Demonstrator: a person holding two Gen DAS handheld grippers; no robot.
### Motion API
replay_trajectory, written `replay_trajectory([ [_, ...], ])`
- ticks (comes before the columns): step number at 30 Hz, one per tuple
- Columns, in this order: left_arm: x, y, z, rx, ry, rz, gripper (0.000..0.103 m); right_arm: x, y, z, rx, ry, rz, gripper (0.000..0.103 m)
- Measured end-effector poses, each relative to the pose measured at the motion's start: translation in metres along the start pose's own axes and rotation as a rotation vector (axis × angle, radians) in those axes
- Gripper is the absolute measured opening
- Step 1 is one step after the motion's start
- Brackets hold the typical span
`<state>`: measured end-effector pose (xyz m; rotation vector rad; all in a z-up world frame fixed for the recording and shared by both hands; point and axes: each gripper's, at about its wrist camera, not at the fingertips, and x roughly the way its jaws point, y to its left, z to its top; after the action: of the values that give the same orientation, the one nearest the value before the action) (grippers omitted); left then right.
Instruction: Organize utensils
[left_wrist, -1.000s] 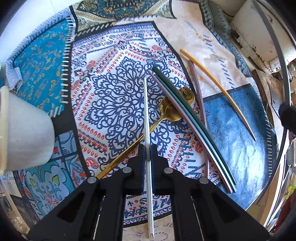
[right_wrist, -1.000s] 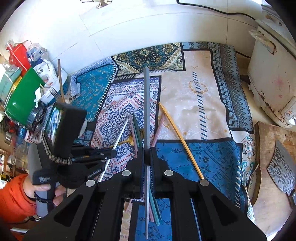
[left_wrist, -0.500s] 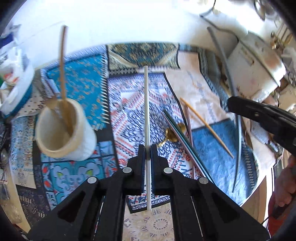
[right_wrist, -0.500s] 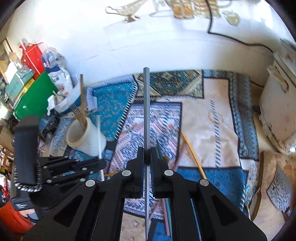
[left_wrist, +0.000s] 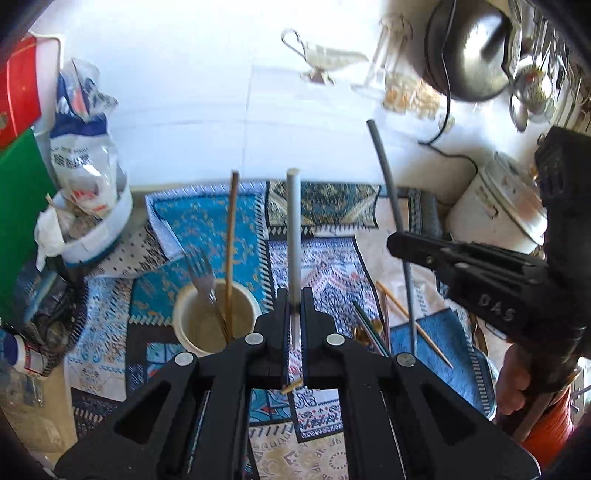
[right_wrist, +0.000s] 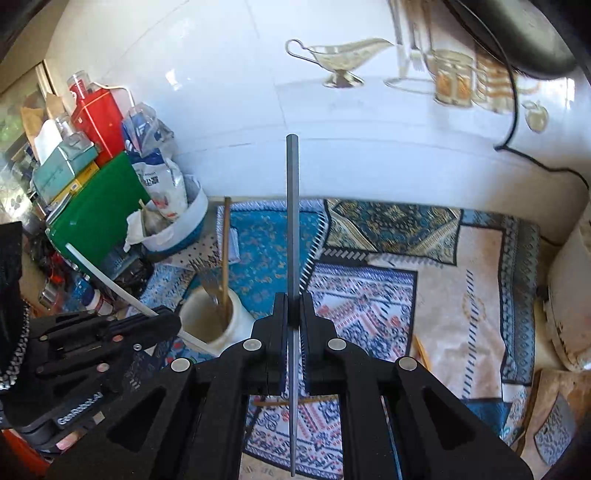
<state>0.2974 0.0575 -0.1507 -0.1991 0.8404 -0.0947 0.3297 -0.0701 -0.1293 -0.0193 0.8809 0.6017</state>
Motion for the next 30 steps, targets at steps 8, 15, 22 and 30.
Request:
replay_trajectory([
  [8,-0.029,0.029,0.023,-0.026,-0.083,0.058,0.003,0.018,0.032,0.034,-0.050,-0.036,0.061,0.005],
  [15,-0.034,0.059,0.029,-0.058,-0.091,0.096,0.003,0.048,0.060,0.057,-0.066,-0.041,0.129,0.005],
  [22,-0.021,0.079,0.026,-0.090,-0.056,0.105,0.003,0.083,0.079,0.063,-0.072,-0.008,0.152,0.005],
  [30,0.007,0.085,0.017,-0.110,0.021,0.091,0.003,0.121,0.078,0.055,-0.088,-0.003,0.085,0.005],
])
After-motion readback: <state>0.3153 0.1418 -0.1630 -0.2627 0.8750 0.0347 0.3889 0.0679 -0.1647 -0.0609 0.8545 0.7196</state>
